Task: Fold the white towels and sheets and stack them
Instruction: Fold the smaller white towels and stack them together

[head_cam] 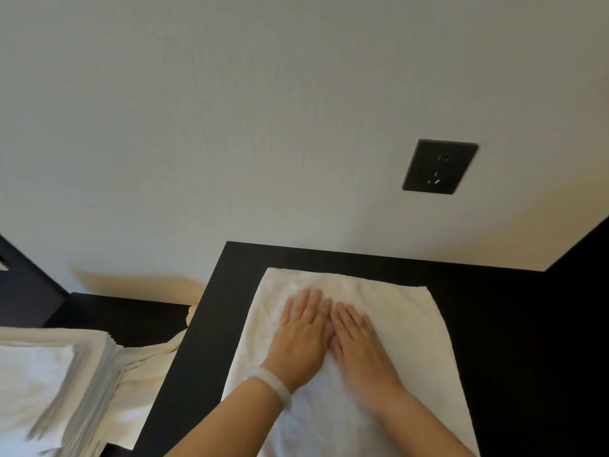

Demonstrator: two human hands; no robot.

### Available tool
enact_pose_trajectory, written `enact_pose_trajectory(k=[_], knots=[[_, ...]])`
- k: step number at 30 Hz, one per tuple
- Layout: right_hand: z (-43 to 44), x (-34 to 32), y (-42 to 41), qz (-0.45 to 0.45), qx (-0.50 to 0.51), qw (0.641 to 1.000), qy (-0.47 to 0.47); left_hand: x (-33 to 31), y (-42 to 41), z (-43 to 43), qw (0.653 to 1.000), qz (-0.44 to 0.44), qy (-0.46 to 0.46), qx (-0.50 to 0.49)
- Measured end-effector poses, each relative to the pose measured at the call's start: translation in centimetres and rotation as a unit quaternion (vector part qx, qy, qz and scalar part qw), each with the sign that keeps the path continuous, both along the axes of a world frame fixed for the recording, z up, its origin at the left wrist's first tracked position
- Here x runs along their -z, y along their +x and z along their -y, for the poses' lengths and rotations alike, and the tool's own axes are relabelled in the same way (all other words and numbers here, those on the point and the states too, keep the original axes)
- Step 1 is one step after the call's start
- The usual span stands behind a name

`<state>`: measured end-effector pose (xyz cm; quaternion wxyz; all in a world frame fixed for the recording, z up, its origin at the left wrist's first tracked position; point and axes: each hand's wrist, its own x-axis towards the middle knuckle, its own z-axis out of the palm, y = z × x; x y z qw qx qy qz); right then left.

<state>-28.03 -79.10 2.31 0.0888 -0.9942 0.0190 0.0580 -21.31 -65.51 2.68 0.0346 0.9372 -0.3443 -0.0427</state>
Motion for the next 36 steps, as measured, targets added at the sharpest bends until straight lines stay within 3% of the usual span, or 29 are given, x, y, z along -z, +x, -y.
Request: enact_pose_trajectory(k=[4,8,10,12,16,18,21,26,29,32,36], knots=[[6.1,1.5,0.2,0.027,0.101,0.994,0.005,1.7,2.8,-2.7,0.995,0.013,-0.006,-0.094],[11.5,0.9,-0.7,-0.004,0.226,0.972,-0.057,1.4,4.4,-5.0,0.987,0.005,0.009,-0.159],[10.8,0.4,0.1,0.017,0.217,0.972,-0.082,0.7,4.4,-3.7,0.988,0.023,0.012,-0.153],[8.3,0.1,1.8,0.047,0.161,0.985,-0.042,0.5,3.9,-1.1,0.994,0.038,-0.015,-0.097],[3.9,1.2,4.3,0.027,0.036,0.999,0.002,1.6,3.6,2.1,0.999,-0.006,-0.039,-0.002],[5.4,1.7,4.2,0.033,0.053,0.998,-0.007,1.9,5.0,1.0,0.999,-0.002,-0.024,-0.041],[10.3,1.6,3.2,0.031,0.162,0.986,-0.027,1.9,7.4,-2.0,0.994,0.038,0.009,-0.098],[13.6,0.2,2.4,-0.005,0.258,0.965,-0.045,1.3,8.5,-3.0,0.987,0.014,0.008,-0.158],[9.6,0.1,3.5,0.058,0.212,0.973,-0.068,0.6,5.6,0.2,0.992,0.04,-0.023,-0.115],[4.4,1.5,3.4,0.039,0.104,0.994,-0.021,0.8,1.6,2.6,0.999,0.008,-0.051,-0.005],[7.3,2.2,0.9,0.049,0.147,0.987,-0.032,1.2,1.7,-1.1,0.997,0.003,-0.037,-0.062]])
